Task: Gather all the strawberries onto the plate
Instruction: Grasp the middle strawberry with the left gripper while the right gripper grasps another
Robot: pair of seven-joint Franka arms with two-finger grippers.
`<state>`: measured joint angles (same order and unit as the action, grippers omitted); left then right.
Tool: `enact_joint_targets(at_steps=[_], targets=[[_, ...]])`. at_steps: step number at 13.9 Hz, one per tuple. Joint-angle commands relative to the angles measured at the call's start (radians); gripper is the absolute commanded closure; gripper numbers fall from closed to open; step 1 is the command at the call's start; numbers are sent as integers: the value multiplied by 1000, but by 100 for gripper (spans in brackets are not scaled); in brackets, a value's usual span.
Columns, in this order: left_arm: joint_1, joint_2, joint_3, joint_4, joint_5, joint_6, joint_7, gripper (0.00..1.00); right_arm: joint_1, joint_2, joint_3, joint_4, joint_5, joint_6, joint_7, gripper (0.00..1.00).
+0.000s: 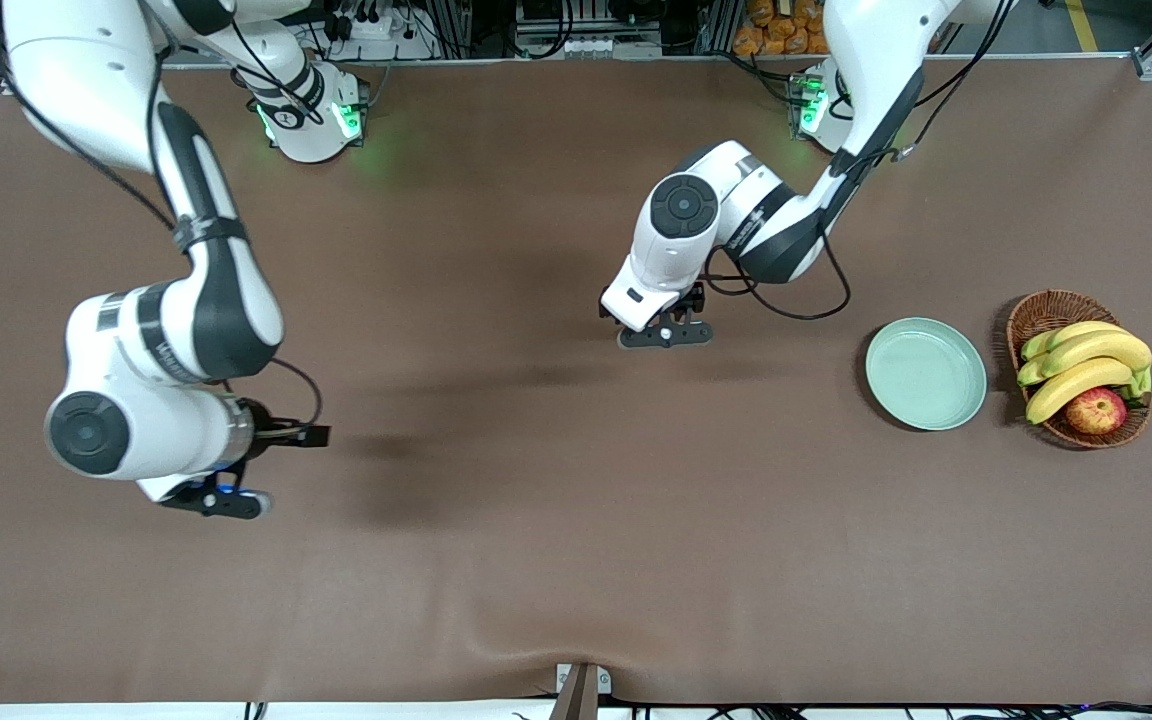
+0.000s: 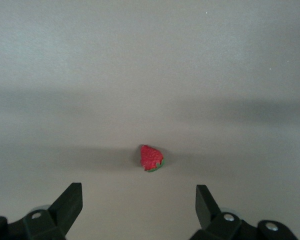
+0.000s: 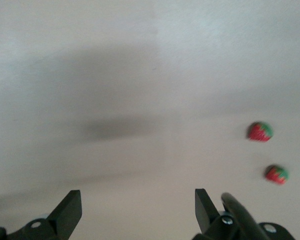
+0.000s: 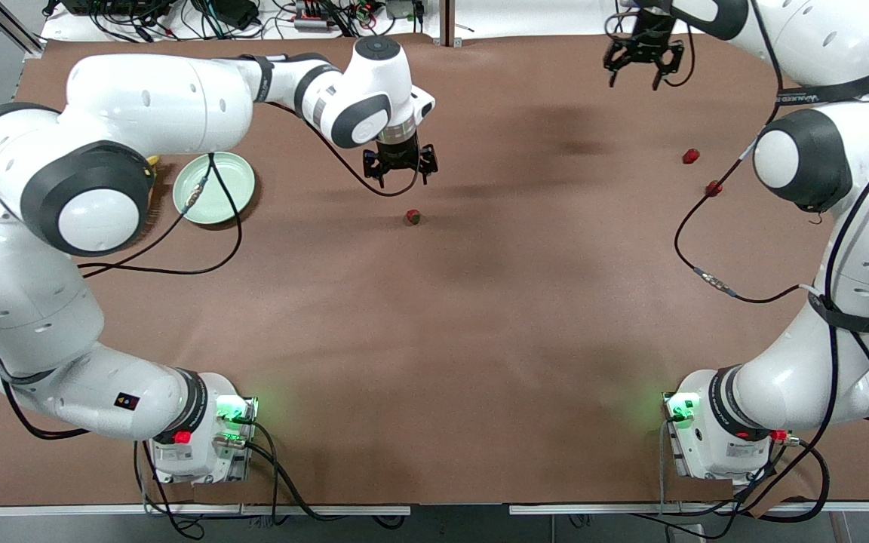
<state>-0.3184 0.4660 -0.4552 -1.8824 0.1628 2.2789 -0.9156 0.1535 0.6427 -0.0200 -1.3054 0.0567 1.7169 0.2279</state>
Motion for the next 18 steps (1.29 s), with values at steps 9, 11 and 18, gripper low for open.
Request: enact_joint_targets(at_steps=[9,11,18], targets=[[-41,150,0,16,253,131,-123,0,-235,-29,22,-293,-86,363,-456,0],[-54,177,1,22,279,142,-134,0,-264,-28,22,-377,-86,487,-498,0],[-54,216,1,26,313,145,-137,0,-279,-29,23,-488,-81,541,-532,33]])
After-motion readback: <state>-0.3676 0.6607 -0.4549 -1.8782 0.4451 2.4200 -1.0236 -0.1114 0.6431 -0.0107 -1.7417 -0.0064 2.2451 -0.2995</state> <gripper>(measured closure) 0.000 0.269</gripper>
